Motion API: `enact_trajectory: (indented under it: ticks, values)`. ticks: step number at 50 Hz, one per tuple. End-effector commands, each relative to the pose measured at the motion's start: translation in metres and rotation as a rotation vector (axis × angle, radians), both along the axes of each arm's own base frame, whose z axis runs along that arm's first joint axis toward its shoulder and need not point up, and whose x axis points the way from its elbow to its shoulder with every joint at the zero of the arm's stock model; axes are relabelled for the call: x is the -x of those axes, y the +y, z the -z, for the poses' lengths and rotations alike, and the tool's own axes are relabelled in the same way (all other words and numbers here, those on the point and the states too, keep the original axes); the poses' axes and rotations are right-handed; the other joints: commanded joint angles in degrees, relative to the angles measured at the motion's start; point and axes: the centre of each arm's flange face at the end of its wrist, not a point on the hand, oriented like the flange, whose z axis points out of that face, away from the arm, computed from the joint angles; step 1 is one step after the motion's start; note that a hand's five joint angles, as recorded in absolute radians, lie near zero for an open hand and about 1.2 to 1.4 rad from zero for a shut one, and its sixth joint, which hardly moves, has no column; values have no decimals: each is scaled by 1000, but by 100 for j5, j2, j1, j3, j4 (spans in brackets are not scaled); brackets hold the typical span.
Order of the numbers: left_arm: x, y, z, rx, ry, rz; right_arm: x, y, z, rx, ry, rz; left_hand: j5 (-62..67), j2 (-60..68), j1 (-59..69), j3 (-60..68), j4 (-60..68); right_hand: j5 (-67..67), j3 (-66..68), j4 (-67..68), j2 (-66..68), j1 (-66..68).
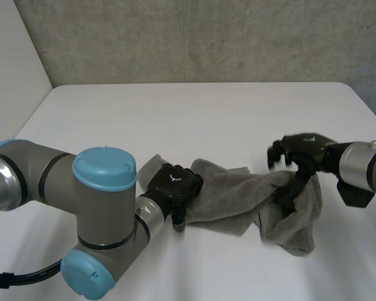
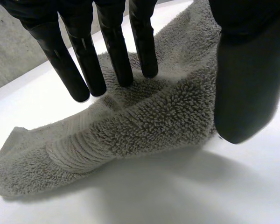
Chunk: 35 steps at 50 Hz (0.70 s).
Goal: Fold the towel.
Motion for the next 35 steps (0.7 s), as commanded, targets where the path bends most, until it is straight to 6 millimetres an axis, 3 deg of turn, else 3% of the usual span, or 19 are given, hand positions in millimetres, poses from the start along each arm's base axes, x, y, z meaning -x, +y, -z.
enact_trajectory:
  ticks: [1,2,4,7,9,10,12,13,14,15,17,20,26,28,29,31,32,33,35]
  values:
    - [4,-5,-9,38,10,5,-5,-9,14,-30,2,-21,1169,2179,2146,2165,2152,4143,4209,4205,4199,4166]
    - [4,-5,-9,38,10,5,-5,-9,14,-29,2,-21,1179,2189,2156,2175,2162,4148,4215,4211,4205,4172]
    - [10,-14,-14,97,-3,22,-7,-22,7,18,-3,-18,3067,4077,4044,4063,4050,4149,4215,4211,4205,4172]
    - [15,-22,-19,143,-9,26,-9,-31,-1,69,-7,-18,3077,4088,4055,4073,4061,4149,4215,4211,4205,4172]
    - [19,-44,-44,267,13,-34,-23,-45,-20,250,-42,-49,3077,4088,4055,4073,4061,4149,4215,4211,4205,4172]
    - [19,-44,-45,268,13,-35,-23,-45,-20,251,-43,-49,3077,4088,4055,4073,4061,4149,4215,4211,4205,4172]
    - [8,-75,-90,416,107,-192,-54,-45,-50,553,-127,-113,3077,4088,4055,4073,4061,4149,4215,4211,4205,4172]
    - [8,-75,-90,417,107,-193,-55,-44,-51,555,-128,-113,3077,4088,4055,4073,4061,4149,4215,4211,4205,4172]
    - [3,-81,-121,505,189,-247,-63,-36,-73,700,-178,-123,3077,4088,4055,4073,4061,4149,4215,4211,4205,4172]
    - [3,-81,-121,506,190,-248,-63,-36,-74,702,-178,-123,3077,4088,4055,4073,4061,4149,4215,4211,4205,4172]
    - [-7,-79,-174,641,355,-291,-74,-11,-109,873,-275,-129,3077,4088,4055,4073,4061,4149,4215,4211,4205,4172]
    - [-15,-69,-191,678,427,-292,-73,-3,-113,856,-289,-128,3077,4088,4055,4073,4061,4149,4215,4211,4205,4172]
    - [-21,-49,-171,606,364,-248,-74,13,-93,713,-242,-169,3077,4088,4055,4073,4061,4149,4215,4211,4205,4172]
    - [-29,-29,-147,503,270,-204,-71,25,-75,581,-164,-218,3077,4088,4055,4073,4061,4149,4215,4211,4205,4172]
    - [-29,-29,-146,503,269,-203,-71,25,-75,581,-163,-218,3077,4088,4055,4073,4061,4149,4215,4211,4205,4172]
    - [-38,-11,-114,379,159,-154,-70,41,-55,474,-61,-309,3077,4088,4055,4073,4061,4149,4215,4211,4205,4172]
    - [-38,-11,-113,378,158,-153,-70,41,-55,473,-60,-310,3077,4088,4055,4073,4061,4149,4215,4211,4205,4172]
    - [-42,-2,-97,319,105,-130,-67,49,-46,422,-1,-354,3077,4088,4055,4073,4061,4149,4215,4211,4205,4172]
    - [-46,8,-84,268,58,-105,-64,58,-36,362,61,-395,3077,4088,4055,4073,4061,4149,4215,4211,4205,4172]
